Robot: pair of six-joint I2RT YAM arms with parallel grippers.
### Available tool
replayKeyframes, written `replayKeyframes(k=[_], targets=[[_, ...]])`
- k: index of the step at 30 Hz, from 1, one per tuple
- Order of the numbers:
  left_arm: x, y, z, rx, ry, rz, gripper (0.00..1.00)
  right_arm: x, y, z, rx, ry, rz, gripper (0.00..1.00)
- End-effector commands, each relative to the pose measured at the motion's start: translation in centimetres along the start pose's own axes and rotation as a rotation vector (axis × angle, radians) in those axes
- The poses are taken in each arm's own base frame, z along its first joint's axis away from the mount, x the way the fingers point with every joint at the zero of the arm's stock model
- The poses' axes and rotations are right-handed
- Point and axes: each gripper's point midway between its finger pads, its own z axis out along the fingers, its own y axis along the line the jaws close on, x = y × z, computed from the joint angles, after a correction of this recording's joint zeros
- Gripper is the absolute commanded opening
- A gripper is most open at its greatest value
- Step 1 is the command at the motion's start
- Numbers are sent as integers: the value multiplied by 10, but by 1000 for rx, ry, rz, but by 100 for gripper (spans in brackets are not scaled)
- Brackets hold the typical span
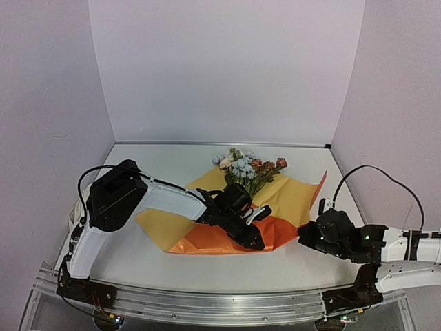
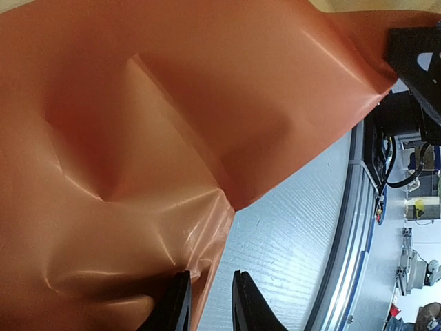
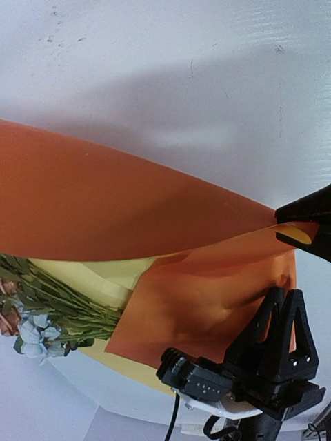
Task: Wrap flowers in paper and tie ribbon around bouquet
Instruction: Fold the one-fourth-folded wrapping paper at the center of the board.
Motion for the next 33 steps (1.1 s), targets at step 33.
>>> replayKeyframes(k=[33], targets=[[-98,24,16,87,-162,58,27,15,-8,-8,53,109,-326,0]])
